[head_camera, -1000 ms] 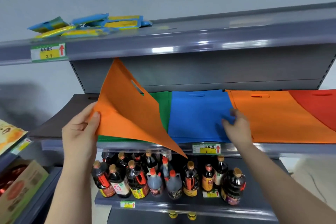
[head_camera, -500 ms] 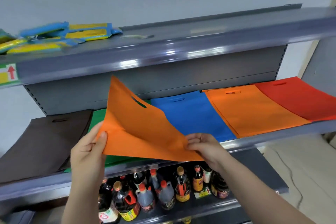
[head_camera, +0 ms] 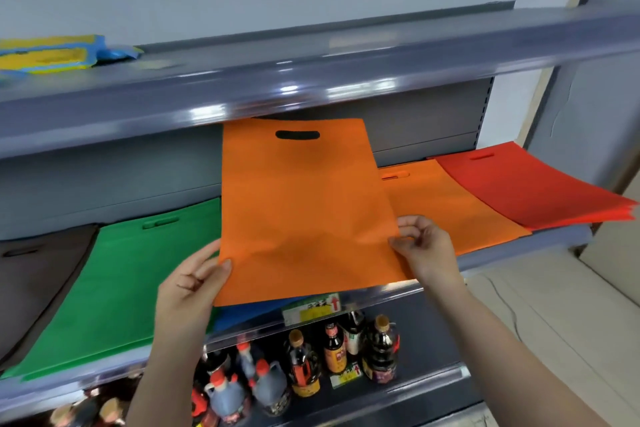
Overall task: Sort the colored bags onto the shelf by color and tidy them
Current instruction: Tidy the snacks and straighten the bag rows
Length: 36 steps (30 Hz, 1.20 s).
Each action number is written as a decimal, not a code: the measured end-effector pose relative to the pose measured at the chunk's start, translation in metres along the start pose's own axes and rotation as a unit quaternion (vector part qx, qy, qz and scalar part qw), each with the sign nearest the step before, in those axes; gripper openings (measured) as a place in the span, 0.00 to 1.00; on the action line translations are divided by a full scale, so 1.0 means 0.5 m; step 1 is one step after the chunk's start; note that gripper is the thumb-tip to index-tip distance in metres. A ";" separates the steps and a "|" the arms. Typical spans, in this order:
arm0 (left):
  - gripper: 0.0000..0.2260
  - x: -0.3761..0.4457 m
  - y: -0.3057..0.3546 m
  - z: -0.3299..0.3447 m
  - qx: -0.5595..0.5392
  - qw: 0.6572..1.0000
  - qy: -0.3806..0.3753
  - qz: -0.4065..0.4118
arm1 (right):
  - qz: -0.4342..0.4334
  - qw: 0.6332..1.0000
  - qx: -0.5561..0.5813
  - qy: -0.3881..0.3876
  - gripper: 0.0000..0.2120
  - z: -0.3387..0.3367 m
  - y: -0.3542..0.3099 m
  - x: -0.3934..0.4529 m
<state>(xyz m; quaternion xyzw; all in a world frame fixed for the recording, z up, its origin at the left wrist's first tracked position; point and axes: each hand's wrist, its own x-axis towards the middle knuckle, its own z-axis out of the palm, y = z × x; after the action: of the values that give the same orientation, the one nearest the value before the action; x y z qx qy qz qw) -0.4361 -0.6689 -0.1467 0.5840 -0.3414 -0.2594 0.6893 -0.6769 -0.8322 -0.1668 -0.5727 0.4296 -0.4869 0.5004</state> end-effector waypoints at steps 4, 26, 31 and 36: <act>0.14 -0.001 -0.038 0.128 0.038 0.999 0.015 0.002 | -0.019 0.999 -0.041 0.015 0.13 -0.106 0.025 0.058; 0.11 0.008 -0.159 0.547 0.377 0.924 0.042 -0.039 | -0.073 0.934 -0.349 -0.023 0.14 -0.454 0.120 0.284; 0.11 0.010 -0.132 0.539 0.464 0.883 0.070 0.006 | -0.160 0.850 -0.497 -0.069 0.13 -0.419 0.099 0.286; 0.16 -0.014 -0.102 0.464 0.585 0.805 0.088 0.058 | -0.243 0.775 -0.554 -0.183 0.18 -0.308 0.042 0.254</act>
<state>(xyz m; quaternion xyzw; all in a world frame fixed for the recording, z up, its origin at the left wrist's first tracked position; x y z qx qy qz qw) -0.6178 -0.8185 -0.1783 0.8757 -0.3997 0.0822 0.2582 -0.8090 -0.9829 -0.1678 -0.9144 0.3722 -0.1560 0.0311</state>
